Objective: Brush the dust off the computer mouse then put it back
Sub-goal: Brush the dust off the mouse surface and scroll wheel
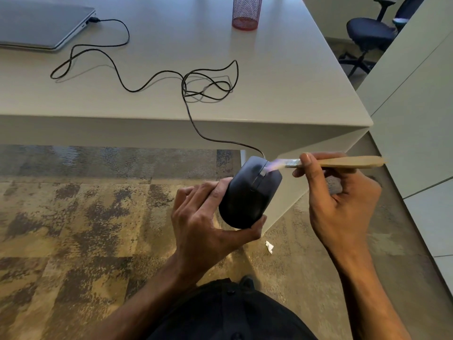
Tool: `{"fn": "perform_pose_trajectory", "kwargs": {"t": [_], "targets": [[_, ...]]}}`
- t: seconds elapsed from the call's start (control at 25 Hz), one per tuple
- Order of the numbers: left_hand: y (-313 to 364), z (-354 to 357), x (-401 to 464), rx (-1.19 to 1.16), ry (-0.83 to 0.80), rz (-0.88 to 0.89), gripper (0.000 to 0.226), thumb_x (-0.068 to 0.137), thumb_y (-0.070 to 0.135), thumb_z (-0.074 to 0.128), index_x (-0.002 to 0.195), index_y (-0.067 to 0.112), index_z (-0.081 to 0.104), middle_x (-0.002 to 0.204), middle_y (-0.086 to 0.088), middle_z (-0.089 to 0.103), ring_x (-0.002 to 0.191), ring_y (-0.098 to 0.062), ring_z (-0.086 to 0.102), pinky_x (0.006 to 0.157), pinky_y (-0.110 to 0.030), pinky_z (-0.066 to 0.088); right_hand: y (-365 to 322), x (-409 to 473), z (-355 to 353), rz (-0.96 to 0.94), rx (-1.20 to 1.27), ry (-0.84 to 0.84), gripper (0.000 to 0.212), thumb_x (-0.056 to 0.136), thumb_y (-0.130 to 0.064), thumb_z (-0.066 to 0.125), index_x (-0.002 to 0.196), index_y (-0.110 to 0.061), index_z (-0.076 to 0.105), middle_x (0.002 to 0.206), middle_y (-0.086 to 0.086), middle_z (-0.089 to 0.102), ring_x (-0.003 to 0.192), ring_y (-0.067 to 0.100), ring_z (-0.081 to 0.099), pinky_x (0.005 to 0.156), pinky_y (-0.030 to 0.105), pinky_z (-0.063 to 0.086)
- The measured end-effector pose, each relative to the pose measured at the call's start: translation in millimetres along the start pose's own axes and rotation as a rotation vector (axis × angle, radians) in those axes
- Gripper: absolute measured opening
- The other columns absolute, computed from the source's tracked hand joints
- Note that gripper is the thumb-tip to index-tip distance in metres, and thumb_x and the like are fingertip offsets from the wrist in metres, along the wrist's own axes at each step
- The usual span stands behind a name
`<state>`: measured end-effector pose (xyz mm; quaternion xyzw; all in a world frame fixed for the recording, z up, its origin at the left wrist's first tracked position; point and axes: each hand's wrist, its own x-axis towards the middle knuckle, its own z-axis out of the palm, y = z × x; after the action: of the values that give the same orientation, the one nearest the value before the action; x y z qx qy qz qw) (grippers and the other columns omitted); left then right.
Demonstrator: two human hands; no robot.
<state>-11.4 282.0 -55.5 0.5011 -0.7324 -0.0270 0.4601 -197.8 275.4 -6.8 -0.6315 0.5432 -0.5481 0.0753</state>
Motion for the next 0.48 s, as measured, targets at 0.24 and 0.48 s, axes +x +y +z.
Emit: {"fn": "perform_pose_trajectory", "kwargs": {"t": [0.24,0.48], "targets": [[0,5,2,-0.002,0.001,-0.011,0.069,0.068,0.061,0.069,0.103,0.002,0.067,0.093,-0.005,0.069,0.086,-0.010,0.055,0.078,-0.026,0.041,3,-3,-7,0.012,0.240,0.001,0.018,0.101,-0.028,0.054,0.090,-0.029,0.068,0.079,-0.020,0.068,0.077,0.005,0.069,0.072,0.020,0.053],[0,6,4,0.015,0.009,-0.042,0.067,0.068,0.061,0.068,0.102,0.003,0.067,0.091,-0.004,0.069,0.084,-0.008,0.054,0.078,-0.020,0.035,-3,-5,-12,0.043,0.506,-0.371,0.017,0.097,-0.023,0.056,0.091,-0.024,0.072,0.082,-0.006,0.071,0.072,0.016,0.069,0.067,0.030,0.057]]}}
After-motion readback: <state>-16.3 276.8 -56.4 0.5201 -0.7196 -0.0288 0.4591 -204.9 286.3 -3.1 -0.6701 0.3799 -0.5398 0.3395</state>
